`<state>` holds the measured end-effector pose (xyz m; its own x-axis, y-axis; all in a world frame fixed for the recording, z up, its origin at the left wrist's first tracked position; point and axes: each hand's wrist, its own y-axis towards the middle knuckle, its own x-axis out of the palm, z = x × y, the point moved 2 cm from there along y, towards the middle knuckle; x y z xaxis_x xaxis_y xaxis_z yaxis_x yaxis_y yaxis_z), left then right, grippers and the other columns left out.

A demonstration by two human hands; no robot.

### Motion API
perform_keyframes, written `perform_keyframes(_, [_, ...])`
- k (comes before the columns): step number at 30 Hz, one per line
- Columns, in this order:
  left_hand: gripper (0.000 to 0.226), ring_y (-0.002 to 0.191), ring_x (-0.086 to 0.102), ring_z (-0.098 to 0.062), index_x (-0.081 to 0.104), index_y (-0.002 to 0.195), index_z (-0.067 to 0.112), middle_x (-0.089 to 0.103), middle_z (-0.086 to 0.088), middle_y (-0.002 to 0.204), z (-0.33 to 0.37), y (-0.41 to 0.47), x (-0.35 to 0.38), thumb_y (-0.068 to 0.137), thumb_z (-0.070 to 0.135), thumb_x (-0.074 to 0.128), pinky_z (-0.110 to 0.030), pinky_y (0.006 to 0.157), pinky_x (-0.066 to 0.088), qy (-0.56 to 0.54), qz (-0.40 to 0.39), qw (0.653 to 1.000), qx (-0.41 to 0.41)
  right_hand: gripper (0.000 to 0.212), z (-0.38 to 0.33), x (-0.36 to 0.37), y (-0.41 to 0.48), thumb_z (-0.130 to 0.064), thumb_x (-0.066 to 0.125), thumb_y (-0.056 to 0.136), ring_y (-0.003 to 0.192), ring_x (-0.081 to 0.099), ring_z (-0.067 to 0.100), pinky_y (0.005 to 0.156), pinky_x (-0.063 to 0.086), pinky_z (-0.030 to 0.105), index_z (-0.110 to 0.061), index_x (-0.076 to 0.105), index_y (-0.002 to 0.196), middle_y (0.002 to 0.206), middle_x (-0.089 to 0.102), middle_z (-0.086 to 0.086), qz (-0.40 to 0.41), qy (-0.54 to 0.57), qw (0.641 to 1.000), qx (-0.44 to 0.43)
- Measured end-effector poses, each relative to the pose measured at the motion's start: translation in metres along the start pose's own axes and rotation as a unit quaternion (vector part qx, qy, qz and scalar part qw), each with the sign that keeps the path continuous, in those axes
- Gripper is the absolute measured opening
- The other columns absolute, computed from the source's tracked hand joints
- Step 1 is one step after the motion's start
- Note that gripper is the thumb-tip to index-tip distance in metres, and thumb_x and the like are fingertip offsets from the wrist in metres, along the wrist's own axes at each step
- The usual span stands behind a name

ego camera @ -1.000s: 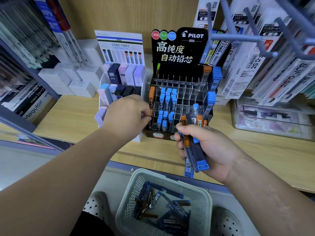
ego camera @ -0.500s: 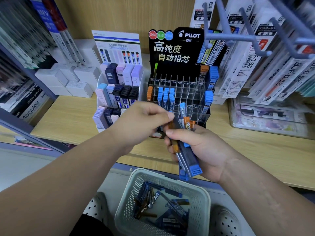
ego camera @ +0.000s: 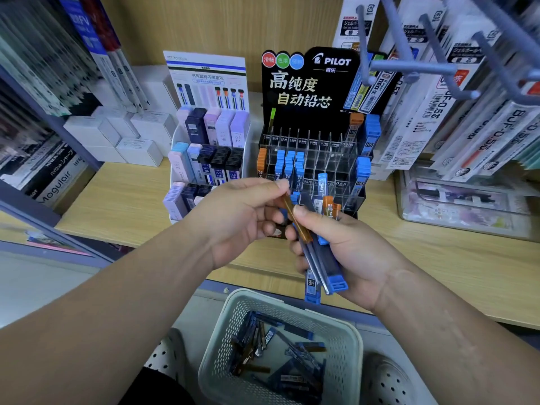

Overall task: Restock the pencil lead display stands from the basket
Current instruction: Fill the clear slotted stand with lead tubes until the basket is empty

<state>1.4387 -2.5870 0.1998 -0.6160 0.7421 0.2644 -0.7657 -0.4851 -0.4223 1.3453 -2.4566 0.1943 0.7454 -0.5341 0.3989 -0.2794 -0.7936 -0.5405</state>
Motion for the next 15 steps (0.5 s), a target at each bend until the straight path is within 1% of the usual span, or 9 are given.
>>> perform_keyframes(2, [0.017,0.057,0.057,-0.013,0.063,0.080,0.012,0.063,-0.005,0.070,0.002,0.000,-0.001,0.081,0.027,0.071,-0.019,0.048,0.044,-0.037,0.029,0.999,0.009,0.030,0.000,-0.001,0.000,-0.026,0.077,0.080,0.062,0.057,0.015,0.053,0.046,0.027,-0.009,0.069,0.103,0.081,0.066,0.008,0.008,0.015,1.000,0.001])
perform_keyframes(4, [0.017,0.052,0.057,-0.010,0.060,0.079,0.012,0.064,-0.004,0.068,0.004,0.001,-0.003,0.080,0.025,0.073,-0.019,0.046,0.045,-0.044,0.068,0.996,0.028,0.029,0.000,-0.001,0.000,-0.025,0.077,0.081,0.062,0.056,0.015,0.053,0.046,0.027,-0.009,0.069,0.103,0.081,0.067,0.008,0.010,0.027,1.000,0.003])
perform_keyframes(7, [0.018,0.050,0.058,-0.010,0.058,0.079,0.011,0.064,-0.004,0.064,0.006,-0.001,-0.004,0.085,0.019,0.072,-0.019,0.046,0.048,-0.014,0.101,0.993,0.062,0.017,0.000,0.000,0.000,-0.021,0.075,0.085,0.061,0.055,0.015,0.053,0.045,0.026,-0.013,0.067,0.097,0.078,0.066,0.007,-0.001,0.012,1.000,-0.004])
perform_keyframes(10, [0.014,0.053,0.061,-0.012,0.061,0.082,0.010,0.066,-0.006,0.067,0.007,-0.003,-0.002,0.086,0.018,0.072,-0.021,0.051,0.052,-0.009,0.103,0.991,0.084,0.007,0.002,0.001,0.001,-0.017,0.073,0.088,0.060,0.055,0.015,0.053,0.044,0.026,-0.015,0.068,0.092,0.078,0.065,0.007,0.013,0.014,1.000,-0.009])
perform_keyframes(12, [0.009,0.056,0.063,-0.013,0.065,0.086,0.007,0.067,-0.009,0.072,0.010,-0.004,-0.002,0.089,0.014,0.069,-0.022,0.054,0.054,-0.010,0.093,0.991,0.096,0.007,0.002,0.001,0.001,-0.017,0.073,0.089,0.061,0.055,0.015,0.053,0.044,0.026,-0.015,0.068,0.093,0.079,0.065,0.007,0.024,0.018,0.999,-0.011])
perform_keyframes(13, [0.007,0.056,0.064,-0.014,0.067,0.086,0.006,0.068,-0.009,0.072,0.012,-0.005,-0.002,0.091,0.012,0.067,-0.023,0.055,0.054,-0.005,0.090,0.991,0.102,0.008,0.002,0.000,0.001,-0.018,0.073,0.089,0.061,0.056,0.015,0.054,0.044,0.027,-0.015,0.068,0.094,0.079,0.066,0.006,0.026,0.012,1.000,-0.013])
perform_keyframes(15, [0.010,0.056,0.064,-0.016,0.067,0.083,0.007,0.068,-0.009,0.070,0.018,-0.006,-0.006,0.092,0.006,0.064,-0.024,0.055,0.055,0.021,0.093,0.988,0.120,0.010,0.002,0.001,0.001,-0.019,0.073,0.089,0.060,0.056,0.014,0.057,0.043,0.027,-0.015,0.067,0.096,0.078,0.066,0.005,0.027,-0.007,1.000,-0.014])
